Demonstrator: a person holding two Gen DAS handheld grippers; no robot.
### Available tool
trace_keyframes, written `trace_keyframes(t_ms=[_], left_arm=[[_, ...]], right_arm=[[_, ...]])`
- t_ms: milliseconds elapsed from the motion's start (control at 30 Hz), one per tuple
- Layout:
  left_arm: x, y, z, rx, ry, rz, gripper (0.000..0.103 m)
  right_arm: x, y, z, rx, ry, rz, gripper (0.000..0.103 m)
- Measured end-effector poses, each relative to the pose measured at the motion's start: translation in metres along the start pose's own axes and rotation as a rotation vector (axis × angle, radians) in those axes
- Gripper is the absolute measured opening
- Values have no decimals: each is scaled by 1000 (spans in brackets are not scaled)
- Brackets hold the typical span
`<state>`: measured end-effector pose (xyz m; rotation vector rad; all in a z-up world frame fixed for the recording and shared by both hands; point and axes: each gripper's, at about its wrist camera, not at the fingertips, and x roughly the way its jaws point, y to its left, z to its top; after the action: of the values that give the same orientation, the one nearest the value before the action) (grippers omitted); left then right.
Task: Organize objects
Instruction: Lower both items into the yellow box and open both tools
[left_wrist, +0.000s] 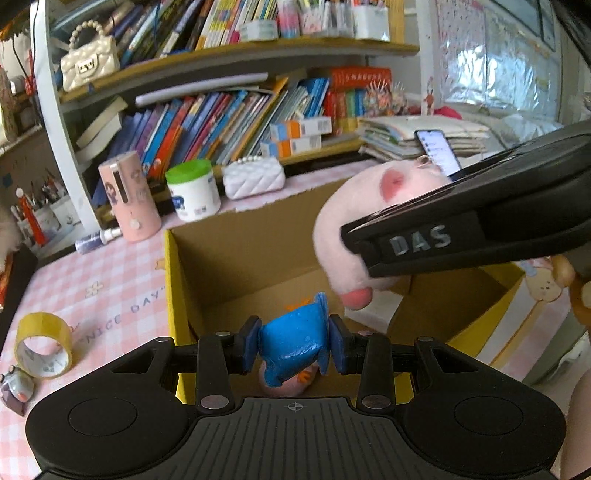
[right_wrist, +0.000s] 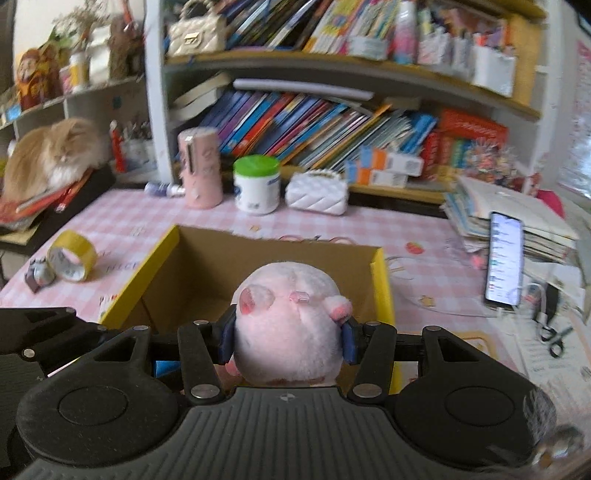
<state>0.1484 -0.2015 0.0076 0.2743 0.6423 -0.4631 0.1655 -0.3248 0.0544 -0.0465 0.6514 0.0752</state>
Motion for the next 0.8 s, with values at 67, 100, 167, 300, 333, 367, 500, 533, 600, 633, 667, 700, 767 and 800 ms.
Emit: trace_keyframes(t_ms=[67,100,167,300,333,367,500,533,600,633,667,700,767,800], left_arm=[[6,0,0,-3,18,2,37],[8,0,-1,-5,24,1,37],[10,2,-1,-19,26,-13,37],[11,1,-1,-22,26,-32,38],[12,3,-1,-32,30,-37,39],[12,3,-1,-40,32,-38,40],[12,3,-2,-53,31,-37,41],[12,3,-2,-56,32,-37,41],[12,3,-2,-59,33,-36,42],[12,3,-2,-59,30,-31,42],[11,4,-2,-58,25,-25,44],[10,4,-2,-60,19,-15,45],[8,6,-3,-73,10,-4,46],[7,8,-3,-81,8,-1,47]], right_arm=[[12,2,1,-16,28,23,50],[18,2,2,-22,39,32,50],[29,4,3,-37,65,49,50],[51,6,4,-54,122,82,50],[55,7,4,-58,135,91,50],[59,8,4,-62,148,100,50],[71,10,7,-76,166,103,50],[73,9,8,-74,168,104,50],[78,7,10,-69,175,101,51],[80,6,10,-70,179,93,51],[82,5,11,-69,183,89,52],[83,4,12,-66,188,87,53],[86,3,13,-64,193,76,54],[87,3,13,-64,194,69,55]])
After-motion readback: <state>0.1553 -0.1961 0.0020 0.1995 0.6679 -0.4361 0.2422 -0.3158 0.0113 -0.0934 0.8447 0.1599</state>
